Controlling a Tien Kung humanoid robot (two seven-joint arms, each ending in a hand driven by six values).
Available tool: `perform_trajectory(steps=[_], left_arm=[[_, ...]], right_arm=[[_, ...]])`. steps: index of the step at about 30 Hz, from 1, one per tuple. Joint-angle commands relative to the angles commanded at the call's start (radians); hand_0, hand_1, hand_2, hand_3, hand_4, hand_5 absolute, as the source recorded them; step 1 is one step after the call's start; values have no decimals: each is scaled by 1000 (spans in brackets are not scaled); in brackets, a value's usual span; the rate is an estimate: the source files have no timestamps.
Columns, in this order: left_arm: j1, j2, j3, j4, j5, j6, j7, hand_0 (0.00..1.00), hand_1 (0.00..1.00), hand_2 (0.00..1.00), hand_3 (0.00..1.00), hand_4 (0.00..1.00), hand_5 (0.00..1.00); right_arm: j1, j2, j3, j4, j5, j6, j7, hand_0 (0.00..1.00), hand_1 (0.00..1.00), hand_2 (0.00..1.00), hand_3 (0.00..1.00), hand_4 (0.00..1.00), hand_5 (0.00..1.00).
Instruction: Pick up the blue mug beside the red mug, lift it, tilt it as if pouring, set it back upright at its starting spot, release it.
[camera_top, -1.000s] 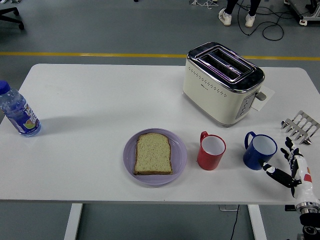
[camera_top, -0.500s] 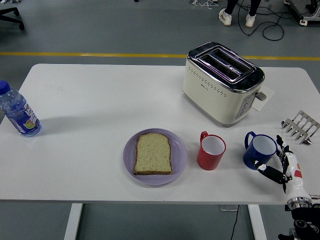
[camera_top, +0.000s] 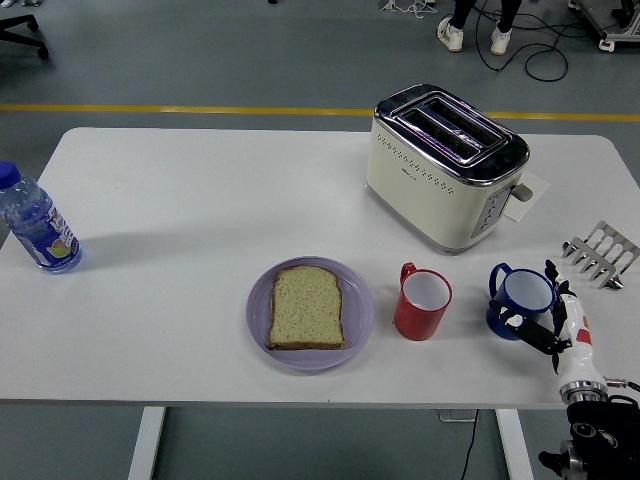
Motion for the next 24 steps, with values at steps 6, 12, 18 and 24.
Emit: perform_trajectory(steps=[6, 12, 18, 24], left_arm=[[-1, 0, -1, 0, 2, 1, 0, 635, 644, 653, 506, 240, 855], [1, -1, -2, 0, 0, 1, 0, 634, 644, 653, 506, 240, 856], [2, -2, -2, 0, -1, 1, 0, 634, 644, 653, 506, 241, 855], [1, -3, -4, 0, -1, 1, 0, 633, 644, 653, 506, 241, 855]], right_arm=[[22, 11, -18, -47, 57, -8, 24, 998, 911, 996, 998, 993, 150], [41, 6, -55, -72, 87, -13, 38, 998, 907, 991, 998, 997, 155], [61, 5, -75, -89, 105, -23, 58, 998, 887, 972, 998, 997, 160], [74, 6, -91, -107, 142, -40, 92, 973, 863, 932, 991, 995, 162]])
